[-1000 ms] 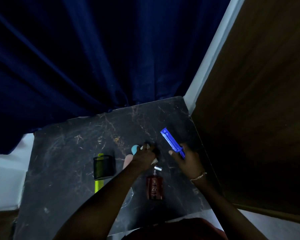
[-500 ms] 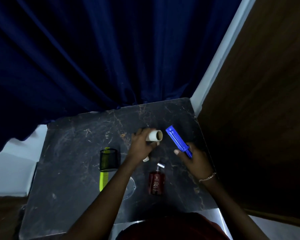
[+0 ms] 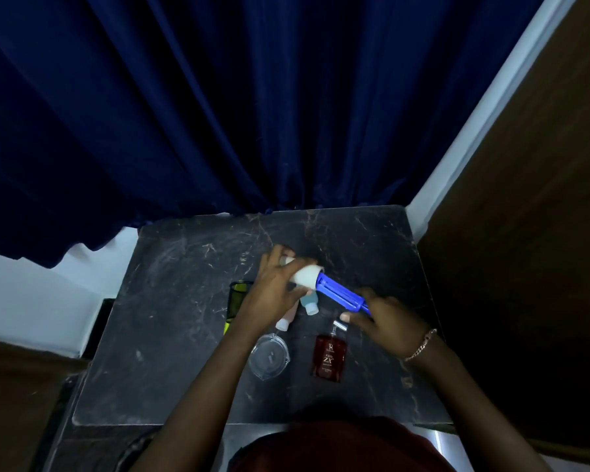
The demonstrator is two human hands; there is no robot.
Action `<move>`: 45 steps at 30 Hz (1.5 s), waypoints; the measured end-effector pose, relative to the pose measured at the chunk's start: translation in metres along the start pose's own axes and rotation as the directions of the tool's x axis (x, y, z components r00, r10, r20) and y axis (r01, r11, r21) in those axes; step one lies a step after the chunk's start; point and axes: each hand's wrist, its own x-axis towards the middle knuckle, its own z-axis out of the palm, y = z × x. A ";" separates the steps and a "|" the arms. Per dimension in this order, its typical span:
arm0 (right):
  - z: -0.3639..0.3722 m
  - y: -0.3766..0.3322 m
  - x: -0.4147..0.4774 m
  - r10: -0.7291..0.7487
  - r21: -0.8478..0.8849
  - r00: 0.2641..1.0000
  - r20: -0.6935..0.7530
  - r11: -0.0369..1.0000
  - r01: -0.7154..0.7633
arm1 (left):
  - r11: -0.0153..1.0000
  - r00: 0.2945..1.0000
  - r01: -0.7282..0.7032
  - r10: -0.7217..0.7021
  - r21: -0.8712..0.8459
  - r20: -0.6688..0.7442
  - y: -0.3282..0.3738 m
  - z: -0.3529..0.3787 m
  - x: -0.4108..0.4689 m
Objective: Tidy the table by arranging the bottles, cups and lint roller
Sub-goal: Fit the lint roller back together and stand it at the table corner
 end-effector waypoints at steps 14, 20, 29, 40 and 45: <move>-0.006 -0.039 0.028 0.067 0.174 0.996 0.056 0.982 -0.076 | 0.973 0.974 -0.225 0.223 0.054 0.050 0.035 -0.006 -0.007; -0.014 -0.034 0.021 0.042 0.506 0.993 0.110 0.857 -0.092 | 0.982 0.984 -0.180 0.180 0.063 0.006 0.026 -0.003 -0.008; -0.013 0.008 0.018 0.081 0.707 0.934 0.347 0.632 -0.318 | 0.984 0.987 -0.161 0.159 0.083 0.032 0.023 0.006 0.001; -0.010 0.023 0.057 0.171 0.623 0.962 0.213 0.734 -0.269 | 0.954 0.964 -0.250 0.230 0.163 0.135 0.018 0.025 0.055; 0.001 0.045 0.096 0.298 0.622 0.948 0.113 0.723 -0.301 | 0.979 0.971 -0.122 0.083 0.165 0.222 -0.001 0.032 0.078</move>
